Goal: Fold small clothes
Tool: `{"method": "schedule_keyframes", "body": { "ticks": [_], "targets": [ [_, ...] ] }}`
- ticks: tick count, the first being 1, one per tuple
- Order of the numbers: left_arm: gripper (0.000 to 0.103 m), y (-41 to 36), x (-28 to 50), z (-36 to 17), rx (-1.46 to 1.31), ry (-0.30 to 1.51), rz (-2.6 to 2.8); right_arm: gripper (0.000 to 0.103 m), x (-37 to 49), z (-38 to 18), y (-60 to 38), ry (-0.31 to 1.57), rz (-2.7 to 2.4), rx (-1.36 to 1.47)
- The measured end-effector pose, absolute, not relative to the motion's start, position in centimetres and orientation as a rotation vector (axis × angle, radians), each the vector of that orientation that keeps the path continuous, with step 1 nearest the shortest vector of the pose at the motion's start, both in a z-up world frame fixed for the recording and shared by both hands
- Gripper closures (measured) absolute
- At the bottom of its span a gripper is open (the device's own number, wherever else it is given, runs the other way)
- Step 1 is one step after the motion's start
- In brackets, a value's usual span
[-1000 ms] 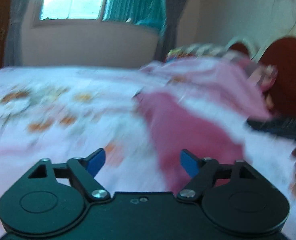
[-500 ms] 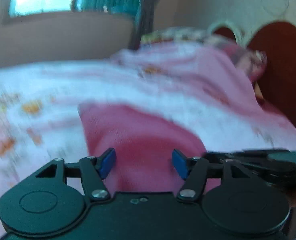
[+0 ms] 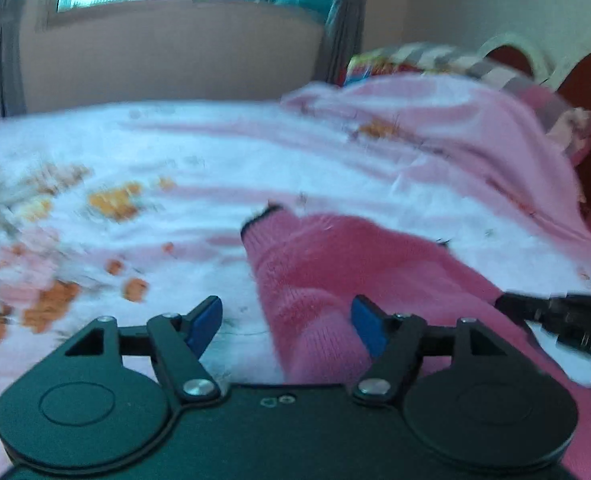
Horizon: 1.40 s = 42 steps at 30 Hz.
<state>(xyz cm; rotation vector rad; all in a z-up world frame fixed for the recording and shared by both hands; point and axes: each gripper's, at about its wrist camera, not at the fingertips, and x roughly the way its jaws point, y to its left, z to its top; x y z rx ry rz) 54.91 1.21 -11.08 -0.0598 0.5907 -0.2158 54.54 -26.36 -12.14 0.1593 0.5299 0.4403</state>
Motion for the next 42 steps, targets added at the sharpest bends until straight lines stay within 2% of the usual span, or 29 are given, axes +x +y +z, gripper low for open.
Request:
{"method": "schedule_keyframes", "body": {
  "ticks": [3, 4, 6, 8, 9, 10, 11, 12, 13, 19, 24, 30, 31, 32, 33, 35, 36, 38, 40, 42],
  "targets": [
    [0.034, 1.0, 53.3, -11.0, -0.044, 0.586, -0.241, 0.102, 51.8, -10.8, -26.4, 0.481, 0.489, 0.182],
    [0.031, 0.7, 53.2, -11.5, -0.038, 0.605, -0.238, 0.102, 51.0, -10.7, -26.0, 0.478, 0.505, 0.182],
    [0.029, 0.3, 53.6, -12.1, -0.065, 0.641, -0.236, 0.101, 51.4, -12.5, -24.5, 0.600, 0.462, 0.100],
    [0.039, 0.7, 53.0, -10.6, -0.111, 0.634, -0.252, 0.101, 51.1, -12.2, -25.4, 0.606, 0.435, 0.143],
    [0.039, 0.9, 51.7, -9.5, -0.114, 0.594, -0.266, 0.101, 50.2, -11.1, -26.2, 0.584, 0.409, 0.158],
    [0.037, 1.2, 50.5, -8.9, -0.110, 0.570, -0.265, 0.096, 49.1, -10.1, -27.1, 0.544, 0.396, 0.189],
    [0.036, 1.6, 48.9, -8.4, -0.103, 0.551, -0.260, 0.075, 47.6, -9.3, -28.6, 0.513, 0.396, 0.260],
    [0.035, 2.3, 47.1, -8.4, -0.095, 0.532, -0.249, 0.063, 46.3, -8.8, -29.9, 0.514, 0.412, 0.338],
    [0.034, 2.8, 45.8, -8.6, -0.089, 0.528, -0.234, 0.059, 45.3, -8.6, -30.6, 0.517, 0.423, 0.382],
    [0.035, 3.8, 38.8, -12.4, -0.068, 0.599, -0.213, 0.059, 41.3, -10.0, -30.5, 0.624, 0.495, 0.552],
    [0.035, 2.0, 40.1, -13.3, -0.055, 0.620, -0.224, 0.059, 41.9, -11.7, -28.8, 0.713, 0.501, 0.690],
    [0.027, 1.8, 42.2, -14.6, -0.073, 0.649, -0.187, 0.059, 44.9, -14.1, -28.9, 0.764, 0.493, 0.885],
    [0.028, 1.9, 42.0, -14.6, -0.074, 0.644, -0.184, 0.066, 45.1, -14.2, -29.0, 0.750, 0.486, 0.904],
    [0.029, 2.0, 41.7, -14.7, -0.076, 0.634, -0.173, 0.092, 45.2, -14.3, -29.1, 0.737, 0.479, 0.900],
    [0.031, 2.1, 41.5, -14.7, -0.084, 0.629, -0.171, 0.092, 45.2, -14.2, -29.1, 0.735, 0.467, 0.881],
    [0.041, 2.4, 41.1, -14.4, -0.121, 0.607, -0.172, 0.092, 44.5, -13.5, -29.4, 0.690, 0.447, 0.843],
    [0.042, 2.5, 40.8, -14.3, -0.146, 0.596, -0.182, 0.093, 43.7, -12.7, -29.6, 0.653, 0.444, 0.812],
    [0.040, 2.1, 40.8, -14.5, -0.128, 0.606, -0.181, 0.093, 43.0, -12.2, -29.7, 0.627, 0.429, 0.762],
    [0.038, 1.9, 41.2, -15.0, -0.119, 0.629, -0.176, 0.093, 44.0, -14.5, -29.2, 0.725, 0.377, 0.715],
    [0.036, 2.1, 41.3, -14.7, -0.118, 0.648, -0.189, 0.093, 44.5, -15.4, -29.6, 0.729, 0.380, 0.739]
  ]
}}
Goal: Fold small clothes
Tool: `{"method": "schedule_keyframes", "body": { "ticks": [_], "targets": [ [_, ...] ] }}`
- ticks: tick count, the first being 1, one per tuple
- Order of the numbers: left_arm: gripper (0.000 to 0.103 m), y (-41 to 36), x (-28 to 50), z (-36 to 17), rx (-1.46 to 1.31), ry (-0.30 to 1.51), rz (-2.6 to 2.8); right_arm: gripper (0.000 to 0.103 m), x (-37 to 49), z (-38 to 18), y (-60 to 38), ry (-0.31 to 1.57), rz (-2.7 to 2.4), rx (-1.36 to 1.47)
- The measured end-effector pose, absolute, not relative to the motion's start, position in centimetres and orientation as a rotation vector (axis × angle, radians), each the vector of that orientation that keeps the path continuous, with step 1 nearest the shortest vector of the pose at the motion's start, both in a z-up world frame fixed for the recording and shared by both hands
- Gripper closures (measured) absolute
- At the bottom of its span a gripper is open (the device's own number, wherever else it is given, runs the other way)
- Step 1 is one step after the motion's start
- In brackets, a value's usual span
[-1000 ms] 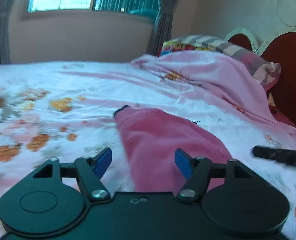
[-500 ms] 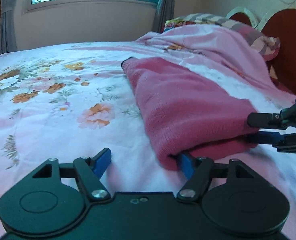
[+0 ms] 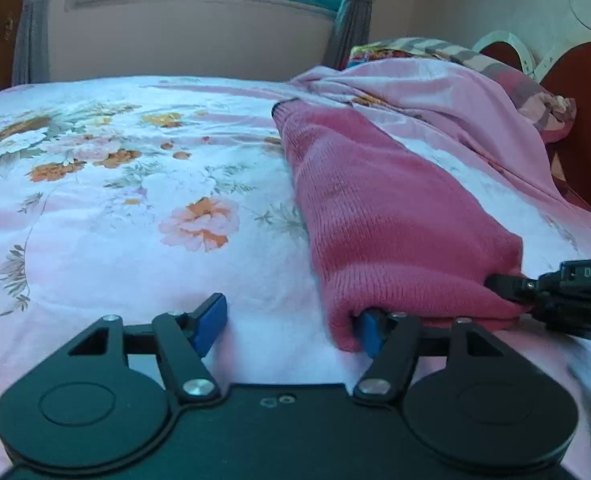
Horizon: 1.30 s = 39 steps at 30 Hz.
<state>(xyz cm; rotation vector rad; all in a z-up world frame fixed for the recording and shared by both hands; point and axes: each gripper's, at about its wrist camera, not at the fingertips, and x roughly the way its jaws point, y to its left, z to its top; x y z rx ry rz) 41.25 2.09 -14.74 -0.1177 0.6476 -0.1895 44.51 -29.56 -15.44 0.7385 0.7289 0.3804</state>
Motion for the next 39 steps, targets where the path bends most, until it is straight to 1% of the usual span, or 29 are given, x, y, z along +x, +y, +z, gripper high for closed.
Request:
{"method": "schedule_keyframes", "body": {
  "ticks": [1, 3, 4, 5, 9, 10, 12, 13, 14, 16, 17, 19, 21, 23, 25, 27, 28, 29, 30, 31, 32, 34, 35, 36, 37, 39],
  "targets": [
    [0.036, 2.4, 41.0, -14.5, -0.114, 0.659, -0.197, 0.092, 44.4, -15.0, -29.7, 0.729, 0.390, 0.738],
    [0.040, 3.6, 40.1, -13.7, -0.133, 0.676, -0.218, 0.091, 43.5, -13.5, -30.0, 0.711, 0.400, 0.675],
    [0.040, 4.0, 39.6, -13.0, -0.130, 0.660, -0.212, 0.090, 42.8, -12.6, -30.3, 0.685, 0.395, 0.639],
    [0.043, 4.2, 39.0, -12.0, -0.119, 0.615, -0.206, 0.090, 42.3, -11.7, -30.4, 0.650, 0.390, 0.595],
    [0.045, 3.8, 40.7, -9.0, -0.263, 0.478, -0.299, 0.090, 42.1, -8.8, -29.5, 0.482, 0.424, 0.458],
    [0.050, 3.0, 41.4, -8.7, -0.269, 0.456, -0.302, 0.090, 42.3, -8.5, -28.7, 0.447, 0.414, 0.416],
    [0.050, 1.1, 42.4, -8.6, -0.206, 0.429, -0.270, 0.090, 42.6, -8.4, -26.8, 0.411, 0.356, 0.265],
    [0.053, 0.2, 42.8, -8.8, -0.177, 0.438, -0.271, 0.090, 42.8, -8.6, -26.0, 0.401, 0.340, 0.195],
    [0.063, -0.5, 43.2, -9.2, -0.147, 0.457, -0.270, 0.091, 42.9, -9.0, -25.7, 0.389, 0.354, 0.162],
    [0.075, -1.4, 43.6, -10.5, -0.096, 0.524, -0.263, 0.091, 43.0, -10.4, -25.5, 0.411, 0.359, 0.121],
    [0.073, -1.4, 43.6, -11.5, -0.113, 0.543, -0.272, 0.094, 43.0, -11.1, -25.3, 0.438, 0.364, 0.107],
    [0.072, -1.6, 43.7, -13.0, -0.082, 0.569, -0.255, 0.094, 43.6, -13.3, -24.8, 0.518, 0.346, 0.056],
    [0.072, -1.2, 43.9, -12.9, -0.119, 0.583, -0.252, 0.094, 44.0, -14.2, -24.7, 0.531, 0.348, 0.057],
    [0.077, -0.9, 43.7, -11.0, -0.115, 0.545, -0.262, 0.094, 43.6, -13.3, -24.8, 0.512, 0.356, 0.052],
    [0.077, -1.3, 44.2, -9.3, -0.081, 0.494, -0.269, 0.094, 43.4, -11.4, -25.3, 0.427, 0.381, 0.082],
    [0.077, -1.7, 46.5, -8.9, -0.100, 0.516, -0.286, 0.094, 45.2, -10.5, -25.1, 0.406, 0.376, 0.099],
    [0.075, -1.9, 47.8, -9.5, -0.108, 0.555, -0.288, 0.094, 46.5, -10.4, -24.8, 0.427, 0.367, 0.106],
    [0.077, -2.2, 49.0, -10.5, -0.106, 0.596, -0.278, 0.094, 47.6, -10.8, -24.6, 0.451, 0.367, 0.107],
    [0.077, -2.3, 49.7, -11.8, -0.110, 0.624, -0.275, 0.094, 48.6, -11.5, -24.3, 0.490, 0.370, 0.093],
    [0.075, -2.4, 49.7, -12.3, -0.093, 0.616, -0.274, 0.094, 49.8, -13.1, -23.9, 0.577, 0.365, 0.069],
    [0.075, -2.6, 49.5, -12.5, -0.075, 0.604, -0.276, 0.094, 49.7, -13.8, -24.1, 0.582, 0.368, 0.081],
    [0.077, -2.4, 49.1, -11.4, -0.065, 0.591, -0.298, 0.094, 49.6, -13.5, -24.5, 0.569, 0.380, 0.069],
    [0.076, -2.1, 49.1, -10.7, -0.071, 0.567, -0.307, 0.094, 49.4, -12.7, -24.8, 0.551, 0.381, 0.082],
    [0.077, -1.7, 49.4, -10.2, -0.088, 0.548, -0.305, 0.094, 49.2, -12.0, -25.1, 0.506, 0.382, 0.101],
    [0.077, -1.4, 49.9, -9.9, -0.105, 0.533, -0.306, 0.094, 49.2, -11.1, -25.2, 0.462, 0.381, 0.106],
    [0.077, -1.3, 51.6, -10.0, -0.129, 0.533, -0.326, 0.094, 50.4, -10.4, -24.7, 0.444, 0.391, 0.116]
  ]
}}
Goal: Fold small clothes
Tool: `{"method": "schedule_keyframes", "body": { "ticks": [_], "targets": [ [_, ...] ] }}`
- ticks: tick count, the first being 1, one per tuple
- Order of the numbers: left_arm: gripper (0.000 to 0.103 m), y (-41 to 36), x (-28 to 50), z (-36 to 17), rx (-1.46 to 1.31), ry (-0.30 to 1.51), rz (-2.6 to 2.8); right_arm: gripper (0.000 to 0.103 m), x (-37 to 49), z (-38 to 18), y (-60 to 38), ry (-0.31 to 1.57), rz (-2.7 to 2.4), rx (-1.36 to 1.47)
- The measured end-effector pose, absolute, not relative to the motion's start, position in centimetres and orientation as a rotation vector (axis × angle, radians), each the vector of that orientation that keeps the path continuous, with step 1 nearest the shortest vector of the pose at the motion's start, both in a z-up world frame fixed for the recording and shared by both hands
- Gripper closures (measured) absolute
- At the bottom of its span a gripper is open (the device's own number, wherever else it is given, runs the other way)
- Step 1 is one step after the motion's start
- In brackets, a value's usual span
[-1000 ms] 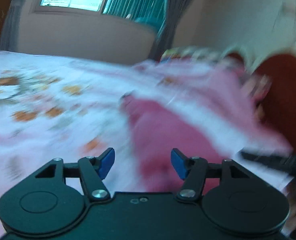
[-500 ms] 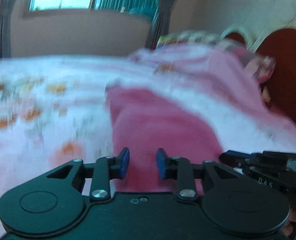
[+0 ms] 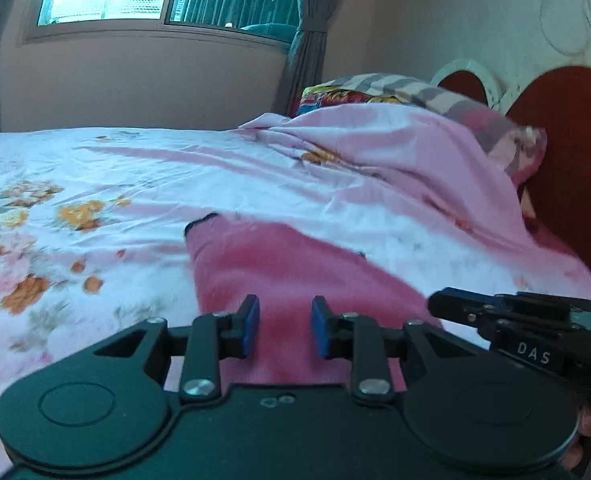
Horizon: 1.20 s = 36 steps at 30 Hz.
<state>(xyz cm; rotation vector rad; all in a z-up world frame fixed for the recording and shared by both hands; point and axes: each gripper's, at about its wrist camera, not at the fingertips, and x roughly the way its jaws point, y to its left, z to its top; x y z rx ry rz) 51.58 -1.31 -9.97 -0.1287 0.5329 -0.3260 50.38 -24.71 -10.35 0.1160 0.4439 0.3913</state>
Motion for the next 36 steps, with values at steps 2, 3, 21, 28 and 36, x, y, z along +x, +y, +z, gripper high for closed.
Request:
{"method": "schedule_keyframes", "body": {
  "ticks": [2, 3, 21, 28, 36],
  "targets": [
    [0.075, -1.8, 53.3, -11.4, -0.144, 0.606, -0.360, 0.094, 51.8, -10.7, -23.9, 0.483, 0.411, 0.104],
    [0.075, -2.1, 53.6, -12.5, -0.141, 0.635, -0.348, 0.094, 52.6, -11.7, -23.4, 0.541, 0.423, 0.086],
    [0.053, -2.2, 60.9, -13.5, 0.117, 0.641, -0.262, 0.094, 62.4, -12.0, -21.6, 0.633, 0.456, 0.028],
    [0.052, -0.3, 59.8, -11.7, 0.055, 0.563, -0.262, 0.094, 60.9, -12.3, -24.4, 0.570, 0.457, 0.121],
    [0.054, -4.0, 62.6, -11.3, 0.094, 0.612, -0.433, 0.094, 63.6, -11.5, -21.4, 0.616, 0.556, 0.044]
  ]
}}
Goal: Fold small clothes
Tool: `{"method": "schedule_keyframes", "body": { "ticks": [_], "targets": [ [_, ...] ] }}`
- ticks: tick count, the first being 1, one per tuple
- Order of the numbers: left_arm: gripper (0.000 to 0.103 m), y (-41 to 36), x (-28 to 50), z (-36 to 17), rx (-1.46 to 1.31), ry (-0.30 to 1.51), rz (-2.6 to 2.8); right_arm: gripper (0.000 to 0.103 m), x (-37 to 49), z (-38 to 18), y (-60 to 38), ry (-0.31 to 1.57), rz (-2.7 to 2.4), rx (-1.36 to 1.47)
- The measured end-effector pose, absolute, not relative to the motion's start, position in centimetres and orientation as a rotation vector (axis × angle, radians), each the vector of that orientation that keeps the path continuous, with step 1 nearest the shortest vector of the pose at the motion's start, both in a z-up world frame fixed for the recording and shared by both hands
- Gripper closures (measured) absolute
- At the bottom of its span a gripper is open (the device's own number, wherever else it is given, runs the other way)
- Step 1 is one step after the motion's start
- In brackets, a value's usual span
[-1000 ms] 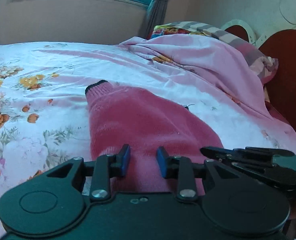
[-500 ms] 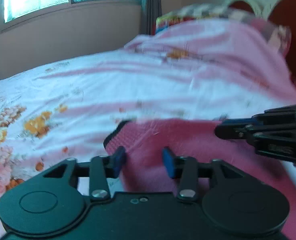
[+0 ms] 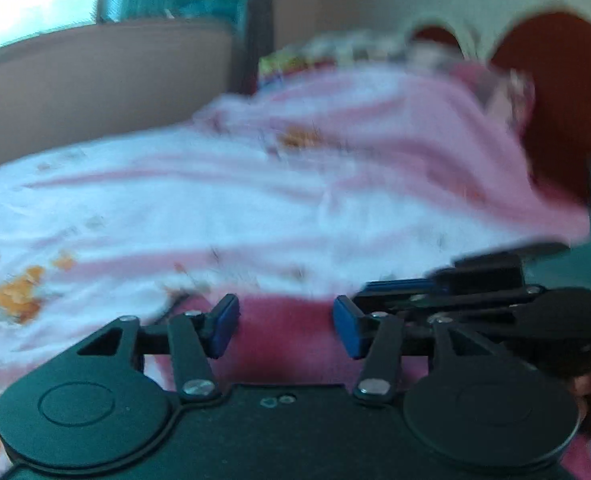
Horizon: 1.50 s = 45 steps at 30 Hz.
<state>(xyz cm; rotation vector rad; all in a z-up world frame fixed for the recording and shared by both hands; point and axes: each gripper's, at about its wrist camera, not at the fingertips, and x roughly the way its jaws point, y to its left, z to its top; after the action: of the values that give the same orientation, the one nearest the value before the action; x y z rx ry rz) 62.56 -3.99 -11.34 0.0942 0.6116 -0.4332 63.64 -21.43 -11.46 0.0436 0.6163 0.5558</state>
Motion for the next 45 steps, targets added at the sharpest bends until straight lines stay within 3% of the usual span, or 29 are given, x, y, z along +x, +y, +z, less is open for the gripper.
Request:
{"method": "schedule_keyframes", "body": {
  "ticks": [2, 7, 10, 22, 26, 28, 30, 31, 32, 33, 36, 41, 45],
  "targets": [
    [0.047, -4.0, 63.9, -13.4, 0.118, 0.646, -0.360, 0.095, 64.3, -13.2, -21.0, 0.648, 0.572, -0.009],
    [0.044, -2.8, 62.9, -12.6, 0.097, 0.612, -0.304, 0.094, 63.3, -13.0, -22.1, 0.597, 0.561, 0.073],
    [0.040, -3.0, 62.9, -14.3, 0.135, 0.635, -0.274, 0.095, 62.5, -13.5, -20.9, 0.597, 0.540, -0.022],
    [0.040, -3.8, 57.8, -12.3, 0.168, 0.621, -0.282, 0.094, 57.5, -10.9, -23.5, 0.571, 0.540, 0.070],
    [0.029, -4.0, 58.1, -13.5, 0.193, 0.644, -0.246, 0.093, 57.7, -12.7, -23.1, 0.629, 0.495, 0.059],
    [0.029, -3.5, 57.6, -12.7, 0.176, 0.657, -0.242, 0.089, 57.2, -12.0, -23.6, 0.634, 0.476, 0.087],
    [0.021, -2.7, 55.4, -11.2, 0.184, 0.614, -0.259, 0.083, 55.1, -10.1, -24.7, 0.561, 0.471, 0.097],
    [0.010, -1.9, 54.2, -10.8, 0.170, 0.594, -0.274, 0.062, 54.2, -9.4, -25.6, 0.546, 0.470, 0.124],
    [0.011, -1.1, 53.3, -10.6, 0.145, 0.588, -0.286, 0.033, 53.7, -9.1, -27.0, 0.549, 0.473, 0.179],
    [0.013, 0.2, 52.6, -10.7, 0.094, 0.601, -0.316, 0.028, 53.3, -9.1, -28.6, 0.564, 0.478, 0.255],
    [0.028, 4.3, 53.2, -12.4, -0.175, 0.707, -0.446, 0.029, 52.9, -10.8, -32.8, 0.689, 0.510, 0.510],
    [0.030, 6.9, 57.0, -16.2, -0.520, 0.857, -0.626, 0.029, 54.6, -14.9, -34.7, 0.833, 0.585, 0.781],
    [0.035, 7.1, 58.9, -18.1, -0.600, 0.865, -0.729, 0.029, 57.0, -16.7, -34.1, 0.852, 0.682, 0.849]
  ]
}}
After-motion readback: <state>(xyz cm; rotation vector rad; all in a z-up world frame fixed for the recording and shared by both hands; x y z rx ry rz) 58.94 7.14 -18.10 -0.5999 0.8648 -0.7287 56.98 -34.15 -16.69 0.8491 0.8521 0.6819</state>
